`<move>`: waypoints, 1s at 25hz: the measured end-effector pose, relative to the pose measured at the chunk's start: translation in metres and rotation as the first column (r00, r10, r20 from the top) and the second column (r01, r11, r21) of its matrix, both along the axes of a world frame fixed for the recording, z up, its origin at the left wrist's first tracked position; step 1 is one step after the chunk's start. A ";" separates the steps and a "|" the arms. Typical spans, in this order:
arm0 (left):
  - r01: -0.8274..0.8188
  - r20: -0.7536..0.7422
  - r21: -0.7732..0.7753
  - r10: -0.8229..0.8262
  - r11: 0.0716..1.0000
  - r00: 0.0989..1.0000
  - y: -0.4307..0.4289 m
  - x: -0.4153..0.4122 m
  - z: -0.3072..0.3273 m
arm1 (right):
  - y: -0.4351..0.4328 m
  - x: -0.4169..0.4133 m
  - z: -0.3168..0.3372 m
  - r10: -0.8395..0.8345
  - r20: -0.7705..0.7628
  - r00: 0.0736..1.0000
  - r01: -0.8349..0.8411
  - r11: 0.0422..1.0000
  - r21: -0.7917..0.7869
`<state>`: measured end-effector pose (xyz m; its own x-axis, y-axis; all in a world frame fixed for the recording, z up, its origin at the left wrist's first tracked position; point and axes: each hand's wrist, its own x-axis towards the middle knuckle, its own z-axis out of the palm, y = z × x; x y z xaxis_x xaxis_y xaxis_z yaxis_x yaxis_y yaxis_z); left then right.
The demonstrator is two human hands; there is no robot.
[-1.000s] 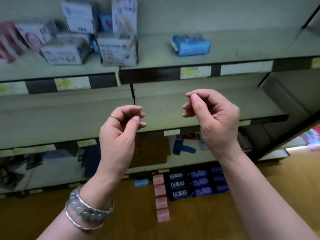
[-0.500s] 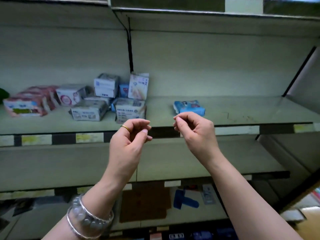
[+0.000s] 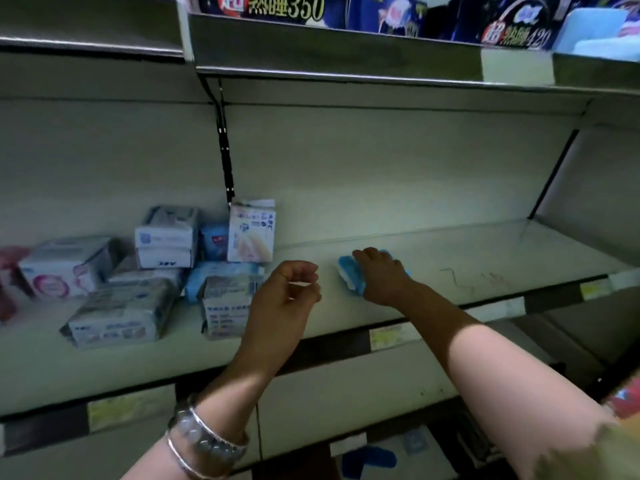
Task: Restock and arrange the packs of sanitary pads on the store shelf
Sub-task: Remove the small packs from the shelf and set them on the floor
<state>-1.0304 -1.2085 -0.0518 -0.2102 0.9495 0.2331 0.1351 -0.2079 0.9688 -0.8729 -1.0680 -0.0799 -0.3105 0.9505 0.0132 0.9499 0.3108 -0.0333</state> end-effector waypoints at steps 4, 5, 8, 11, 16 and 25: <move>0.055 -0.033 -0.047 -0.056 0.997 0.998 0.025 -0.009 -0.004 | 0.035 -0.005 -0.010 0.030 0.235 0.971 -0.011 0.997 -0.081; 0.058 -0.048 -0.058 -0.061 0.997 0.997 0.030 -0.011 -0.005 | 0.042 -0.008 -0.011 0.057 0.275 0.960 -0.029 0.994 -0.106; 0.056 -0.082 -0.086 -0.063 0.995 0.995 0.043 -0.016 -0.010 | 0.057 -0.017 -0.014 0.131 0.312 0.941 -0.080 0.982 -0.171; 0.052 -0.097 -0.114 -0.063 0.992 0.993 0.051 -0.018 -0.016 | 0.057 -0.022 -0.017 0.164 0.290 0.943 -0.123 0.980 -0.155; 0.048 -0.073 -0.191 -0.063 0.980 0.995 0.051 -0.011 -0.025 | 0.034 -0.025 -0.010 0.229 0.025 0.973 -0.226 0.970 -0.092; 0.256 0.357 -0.153 -0.189 0.954 0.915 -0.005 0.028 -0.003 | -0.099 -0.015 0.063 0.465 -0.391 0.795 -0.374 0.882 0.287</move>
